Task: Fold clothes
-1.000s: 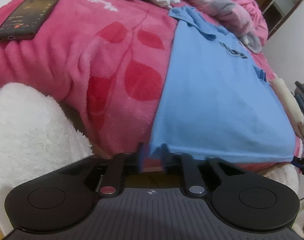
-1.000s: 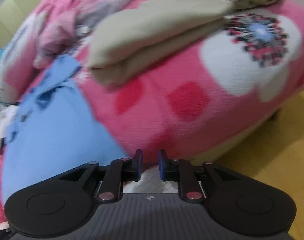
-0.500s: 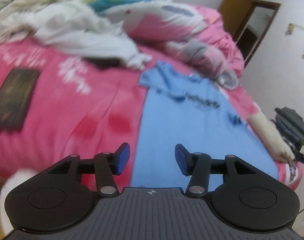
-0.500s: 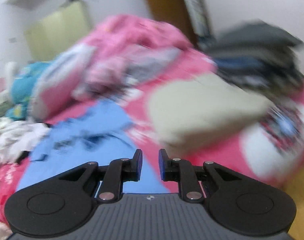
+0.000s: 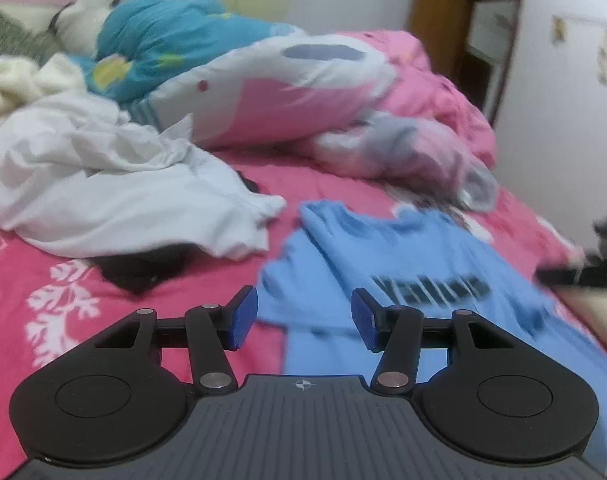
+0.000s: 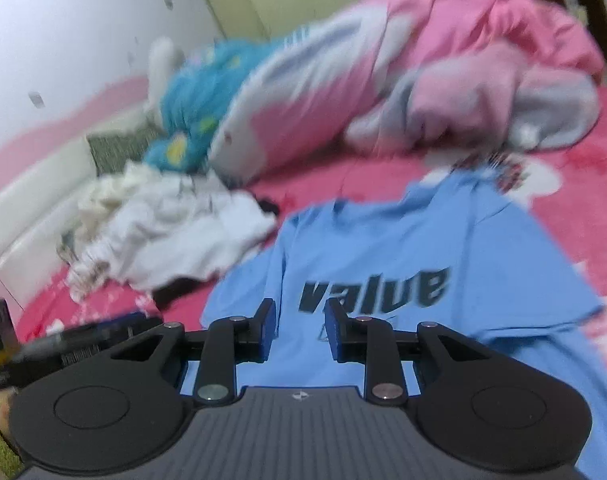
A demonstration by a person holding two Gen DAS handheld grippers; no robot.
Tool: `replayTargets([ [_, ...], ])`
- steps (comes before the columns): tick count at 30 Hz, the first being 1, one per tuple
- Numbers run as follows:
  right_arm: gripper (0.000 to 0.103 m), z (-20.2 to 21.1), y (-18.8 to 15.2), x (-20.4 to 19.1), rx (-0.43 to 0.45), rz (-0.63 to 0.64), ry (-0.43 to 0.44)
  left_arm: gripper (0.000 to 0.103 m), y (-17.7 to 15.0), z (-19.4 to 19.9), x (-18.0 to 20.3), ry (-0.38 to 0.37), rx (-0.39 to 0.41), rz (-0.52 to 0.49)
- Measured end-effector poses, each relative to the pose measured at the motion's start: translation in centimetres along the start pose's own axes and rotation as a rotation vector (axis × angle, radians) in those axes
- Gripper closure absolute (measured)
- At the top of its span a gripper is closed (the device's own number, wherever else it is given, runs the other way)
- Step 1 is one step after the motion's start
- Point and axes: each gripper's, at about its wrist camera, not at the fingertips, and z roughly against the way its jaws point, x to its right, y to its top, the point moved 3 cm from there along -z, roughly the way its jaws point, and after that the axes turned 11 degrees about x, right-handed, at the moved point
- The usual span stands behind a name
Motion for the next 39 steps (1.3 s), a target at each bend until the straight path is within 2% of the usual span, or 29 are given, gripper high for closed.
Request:
replayTargets([
  [6, 0.074, -9.7, 0.7, -2.7, -0.129, -0.038, 0.119, 0.051, 0.0, -4.0, -5.2, 0.149, 0.072, 0.164],
  [10, 0.074, -19.1, 1.3, -5.7, -0.242, -0.042, 0.161, 0.051, -0.2, -5.4, -8.2, 0.253, 0.115, 0.194],
  [13, 0.074, -26.8, 0.2, -8.5, -0.360, 0.039, 0.157, 0.051, 0.3, -6.2, -10.9, 0.298, 0.097, 0.260],
  [14, 0.074, -29.1, -0.2, -9.5, -0.389, 0.081, 0.145, 0.051, 0.7, -6.3, -11.9, 0.324, 0.116, 0.283],
  [16, 0.073, -32.4, -0.4, -11.0, -0.403, 0.118, 0.146, 0.051, 1.4, -6.5, -13.7, 0.384, 0.165, 0.318],
  [19, 0.073, -36.6, 0.2, -13.4, -0.388, 0.126, 0.155, 0.051, 1.5, -6.3, -16.5, 0.454, 0.170, 0.378],
  [23, 0.073, -41.9, 1.3, -16.2, -0.347, 0.106, 0.170, 0.051, 1.4, -5.0, -18.1, 0.458, 0.193, 0.435],
  [28, 0.075, -48.2, 2.4, -19.0, -0.278, 0.080, 0.174, 0.050, 1.1, -5.2, -18.0, 0.431, 0.182, 0.445],
  [30, 0.076, -49.5, 2.6, -19.0, -0.259, 0.064, 0.160, 0.050, 1.2, -5.7, -17.7, 0.429, 0.173, 0.424],
  [33, 0.076, -48.5, 3.1, -18.0, -0.270, 0.050, 0.147, 0.049, 1.1, -6.1, -17.2, 0.409, 0.155, 0.395],
  [36, 0.074, -44.7, 4.8, -16.0, -0.255, 0.079, 0.089, 0.047, 1.2, -6.1, -16.4, 0.358, 0.154, 0.387],
  [39, 0.074, -38.8, 7.6, -14.1, -0.212, 0.086, 0.095, 0.042, 1.6, -5.8, -15.1, 0.294, 0.177, 0.329],
])
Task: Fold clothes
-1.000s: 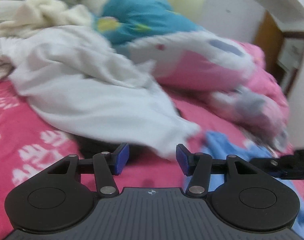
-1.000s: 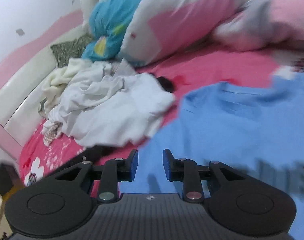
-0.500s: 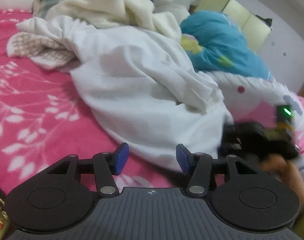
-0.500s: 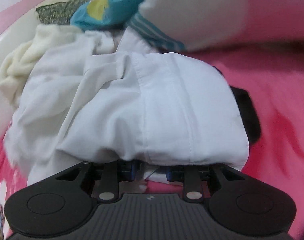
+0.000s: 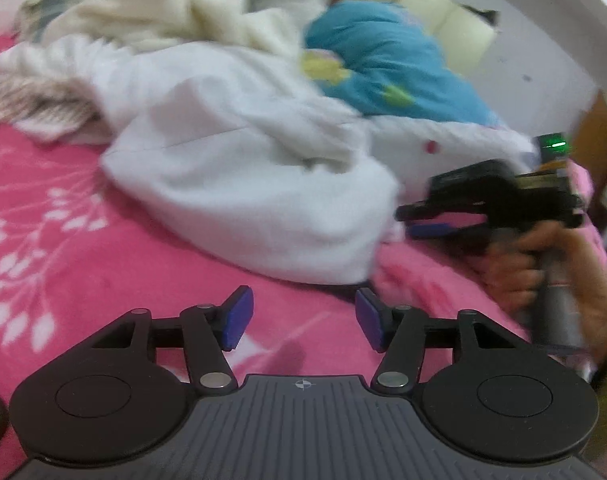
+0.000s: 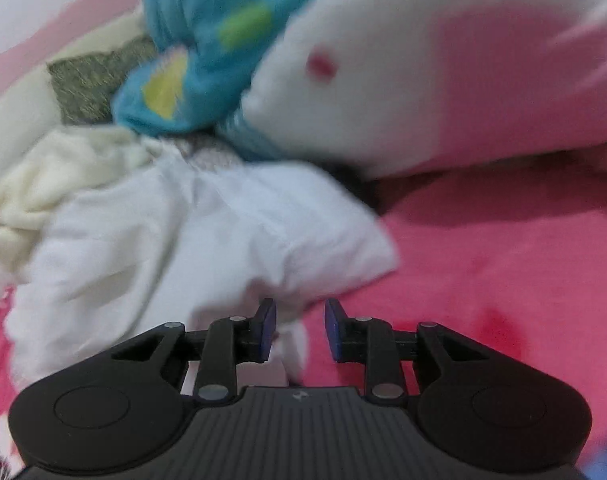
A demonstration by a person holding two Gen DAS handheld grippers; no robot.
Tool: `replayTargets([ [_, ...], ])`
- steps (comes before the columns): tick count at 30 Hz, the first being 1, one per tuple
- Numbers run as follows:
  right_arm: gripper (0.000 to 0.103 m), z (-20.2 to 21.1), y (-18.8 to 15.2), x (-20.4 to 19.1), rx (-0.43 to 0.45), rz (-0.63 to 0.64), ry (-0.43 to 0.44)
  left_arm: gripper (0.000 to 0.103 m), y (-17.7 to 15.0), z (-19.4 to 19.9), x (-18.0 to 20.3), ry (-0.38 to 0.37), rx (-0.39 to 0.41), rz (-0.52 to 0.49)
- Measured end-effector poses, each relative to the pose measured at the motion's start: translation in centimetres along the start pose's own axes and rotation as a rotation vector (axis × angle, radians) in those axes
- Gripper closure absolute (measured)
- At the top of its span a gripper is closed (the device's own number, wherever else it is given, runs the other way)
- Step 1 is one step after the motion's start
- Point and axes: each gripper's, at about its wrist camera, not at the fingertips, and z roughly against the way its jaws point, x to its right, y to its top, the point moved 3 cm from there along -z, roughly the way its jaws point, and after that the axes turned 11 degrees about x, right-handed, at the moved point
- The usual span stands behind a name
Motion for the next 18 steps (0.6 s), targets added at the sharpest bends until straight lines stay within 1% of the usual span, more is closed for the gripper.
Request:
replayTargets([
  [1, 0.074, 2.4, 0.3, 0.4, 0.019, -0.001, 0.009, 0.040, 0.0, 0.3, 0.5, -0.026, 0.007, -0.019],
  [2, 0.074, 5.2, 0.6, 0.8, 0.034, 0.002, 0.020, 0.035, -0.1, 0.5, 1.0, -0.053, 0.013, -0.037],
  [4, 0.073, 10.5, 0.8, 1.4, 0.065, 0.024, 0.030, 0.034, -0.3, 0.9, 1.8, -0.102, 0.007, -0.046],
  [6, 0.072, 14.3, 0.3, 1.6, 0.074, 0.061, 0.023, 0.033, -0.6, 1.1, 2.5, -0.148, -0.012, -0.048],
  [8, 0.069, 18.0, -1.6, 2.6, 0.065, 0.113, 0.010, 0.033, -1.2, 1.0, 3.1, -0.189, -0.049, -0.040],
  [10, 0.068, 19.9, -3.6, 2.7, 0.038, 0.169, 0.000, 0.033, -1.8, 0.9, 3.7, -0.237, -0.092, -0.036],
  [13, 0.068, 22.1, -8.3, 3.1, -0.005, 0.294, -0.032, 0.033, -3.0, 1.0, 4.6, -0.329, -0.177, -0.038],
  [14, 0.068, 22.4, -9.9, 3.2, -0.015, 0.314, -0.046, 0.033, -3.5, 0.9, 5.0, -0.365, -0.215, -0.041],
  [16, 0.068, 22.2, -12.1, 4.1, -0.060, 0.269, -0.058, 0.033, -4.3, 0.6, 5.7, -0.392, -0.251, -0.073],
  [18, 0.068, 21.8, -13.5, 6.0, -0.098, 0.142, -0.068, 0.033, -5.0, 0.3, 6.3, -0.404, -0.276, -0.103],
])
